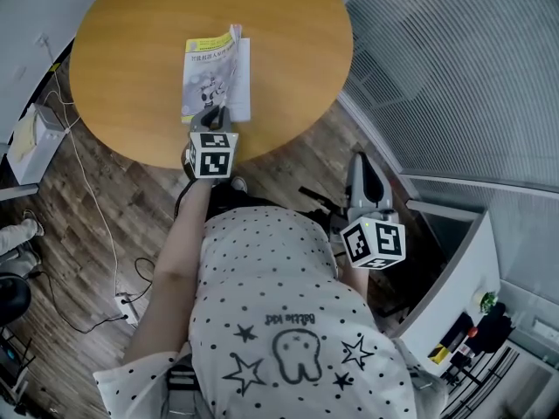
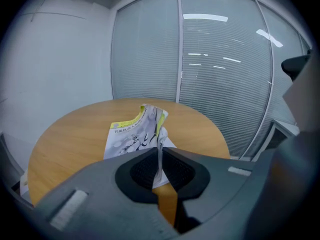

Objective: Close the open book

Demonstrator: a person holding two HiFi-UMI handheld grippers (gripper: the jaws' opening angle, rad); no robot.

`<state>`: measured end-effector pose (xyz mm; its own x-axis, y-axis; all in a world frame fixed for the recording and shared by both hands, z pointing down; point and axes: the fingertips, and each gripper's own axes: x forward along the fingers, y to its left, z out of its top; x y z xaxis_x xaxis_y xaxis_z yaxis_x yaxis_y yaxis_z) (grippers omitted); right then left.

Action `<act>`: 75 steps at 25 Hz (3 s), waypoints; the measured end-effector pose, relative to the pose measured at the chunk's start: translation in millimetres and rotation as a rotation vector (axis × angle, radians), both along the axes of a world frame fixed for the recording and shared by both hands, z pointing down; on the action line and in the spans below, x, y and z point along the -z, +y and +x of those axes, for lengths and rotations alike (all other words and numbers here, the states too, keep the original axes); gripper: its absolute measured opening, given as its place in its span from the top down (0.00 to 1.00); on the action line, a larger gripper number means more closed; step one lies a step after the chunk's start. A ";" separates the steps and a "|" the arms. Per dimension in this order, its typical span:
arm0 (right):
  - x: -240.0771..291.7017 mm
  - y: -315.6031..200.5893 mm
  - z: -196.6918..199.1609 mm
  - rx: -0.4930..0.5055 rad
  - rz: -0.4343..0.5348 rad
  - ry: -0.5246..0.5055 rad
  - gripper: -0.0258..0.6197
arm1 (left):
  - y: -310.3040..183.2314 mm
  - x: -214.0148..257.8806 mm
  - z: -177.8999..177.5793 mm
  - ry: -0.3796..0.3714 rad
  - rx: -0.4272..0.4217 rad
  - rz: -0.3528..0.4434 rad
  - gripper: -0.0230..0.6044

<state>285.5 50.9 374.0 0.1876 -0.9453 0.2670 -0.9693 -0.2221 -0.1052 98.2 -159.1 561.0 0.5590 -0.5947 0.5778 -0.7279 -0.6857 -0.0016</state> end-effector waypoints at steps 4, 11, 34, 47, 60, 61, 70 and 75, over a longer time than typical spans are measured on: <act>-3.3 3.5 4.1 -0.017 -0.001 -0.010 0.96 | 1.5 -13.4 7.8 -0.055 -0.048 -0.011 0.91; -6.3 15.0 12.3 -0.045 -0.003 -0.025 0.95 | 5.9 -24.5 19.3 -0.134 -0.124 -0.019 0.91; -18.3 22.7 18.2 -0.042 -0.011 -0.054 0.95 | 15.8 -58.8 31.6 -0.207 -0.157 -0.044 0.88; -16.4 19.6 22.8 -0.057 -0.014 -0.050 0.95 | 26.8 -64.9 33.2 -0.183 -0.219 -0.085 0.72; -8.1 5.0 26.3 -0.049 -0.014 -0.022 0.95 | 22.7 -35.2 13.2 0.016 -0.141 -0.116 0.52; -7.5 5.0 25.5 -0.048 -0.014 -0.021 0.95 | 22.7 -33.1 11.1 0.019 -0.134 -0.120 0.52; -9.5 6.3 14.9 -0.035 -0.018 -0.028 0.95 | 17.8 -18.4 5.2 0.061 -0.092 -0.123 0.75; -11.5 10.8 11.1 -0.038 -0.022 -0.032 0.95 | 16.5 -17.2 1.2 0.058 -0.063 -0.130 0.93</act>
<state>296.6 61.7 385.4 0.2141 -0.9314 0.2945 -0.9564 -0.2611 -0.1306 99.3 -142.6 578.2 0.6274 -0.4800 0.6132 -0.6798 -0.7216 0.1308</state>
